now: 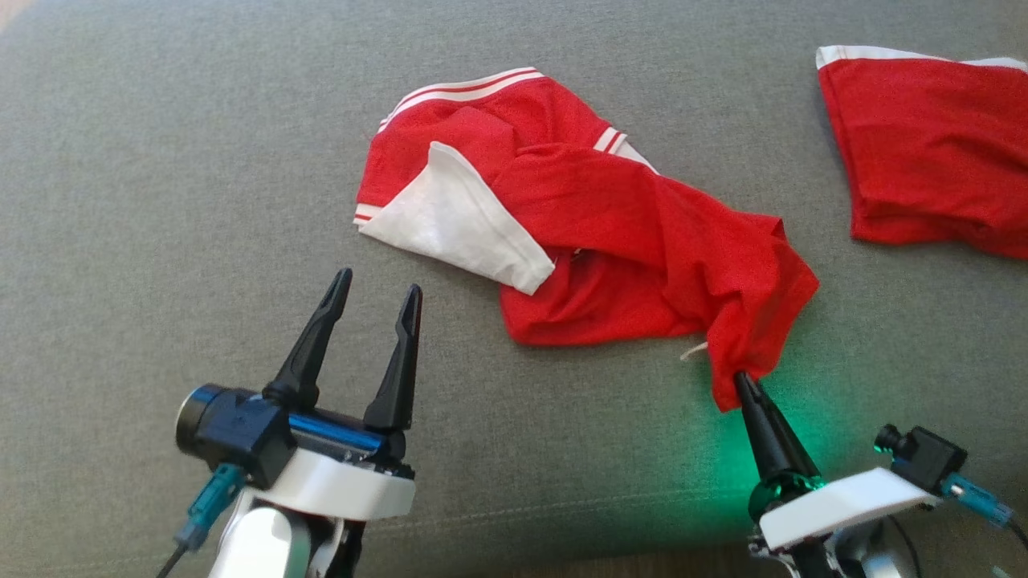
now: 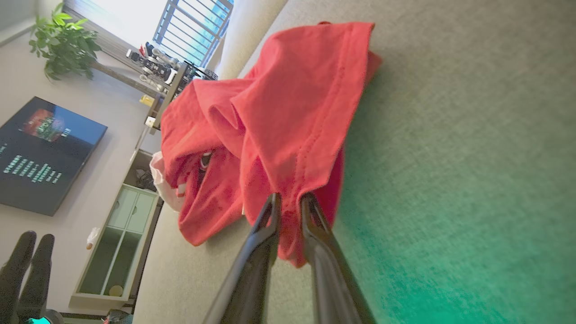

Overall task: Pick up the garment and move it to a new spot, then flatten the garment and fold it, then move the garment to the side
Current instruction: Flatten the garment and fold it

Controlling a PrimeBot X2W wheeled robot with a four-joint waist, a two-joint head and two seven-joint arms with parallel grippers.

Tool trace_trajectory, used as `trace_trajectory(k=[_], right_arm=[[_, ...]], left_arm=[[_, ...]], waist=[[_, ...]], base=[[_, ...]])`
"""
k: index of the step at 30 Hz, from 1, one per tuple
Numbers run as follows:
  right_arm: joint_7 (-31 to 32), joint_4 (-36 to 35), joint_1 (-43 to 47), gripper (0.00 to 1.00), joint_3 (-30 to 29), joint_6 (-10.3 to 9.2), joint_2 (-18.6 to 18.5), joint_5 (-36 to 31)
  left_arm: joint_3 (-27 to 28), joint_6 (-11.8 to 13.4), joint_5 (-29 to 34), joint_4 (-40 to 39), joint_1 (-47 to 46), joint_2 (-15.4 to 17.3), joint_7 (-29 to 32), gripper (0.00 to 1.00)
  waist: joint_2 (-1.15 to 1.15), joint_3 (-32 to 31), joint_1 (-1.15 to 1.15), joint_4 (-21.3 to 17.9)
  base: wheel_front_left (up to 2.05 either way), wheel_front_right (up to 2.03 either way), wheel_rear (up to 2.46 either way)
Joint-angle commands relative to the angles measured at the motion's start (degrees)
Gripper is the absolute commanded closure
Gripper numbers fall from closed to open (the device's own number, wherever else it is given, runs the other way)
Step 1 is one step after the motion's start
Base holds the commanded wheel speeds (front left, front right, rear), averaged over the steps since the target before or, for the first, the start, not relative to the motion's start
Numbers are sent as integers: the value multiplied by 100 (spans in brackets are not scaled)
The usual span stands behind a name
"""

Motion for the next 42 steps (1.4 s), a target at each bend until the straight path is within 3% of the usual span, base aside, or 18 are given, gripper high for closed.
trace_trajectory(k=[1,2,3,4,13,16,19,24,26,31,42], right_arm=[[-132,-127,-167,80,171,-1,-18,84],[-165,-113,-182,85,189,-1,-18,110],[-200,-103,-193,98,194,-1,-18,90],[-236,-98,-200,100,192,-1,-18,63],[-196,-188,-32,100,-4,-1,-59,-297],[-177,-243,-36,100,-32,-1,-59,-452],[-135,-318,-73,100,-15,-1,-50,-560],[-63,-379,-135,100,134,-1,-36,-688],[-62,-404,-189,100,197,-1,-31,-758],[-63,-462,-256,100,257,-1,-27,-818],[-100,-536,-246,100,230,-1,-22,-901]], left_arm=[[187,-13,53,-225,-192,18,-28,0],[199,-9,58,-234,-186,18,-28,0],[208,-9,59,-239,-178,18,-28,0],[217,-8,60,-241,-172,18,-28,0],[221,-37,149,-158,-340,19,-28,0],[148,-61,479,-89,-595,190,-28,0],[-3,-70,877,250,-1028,367,-28,0],[-142,-107,982,1105,-1815,471,-28,0],[-377,-140,1219,1872,-2307,724,-11,0],[-661,-154,1649,2796,-3031,1067,-16,0],[-1224,-175,1784,3332,-3737,1463,-27,0]], waist=[[0,-6,0,29],[0,-8,0,36],[0,-11,0,40],[0,-13,0,42],[0,-39,0,-85],[0,-12,0,-136],[0,46,0,-202],[0,163,0,-280],[0,248,0,-344],[0,359,0,-442],[0,536,0,-462]], base=[[0,0,0],[0,0,0],[0,0,0],[0,0,0],[0,0,0],[0,0,0],[0,0,0],[0,0,0],[0,0,0],[0,0,0],[0,0,0]])
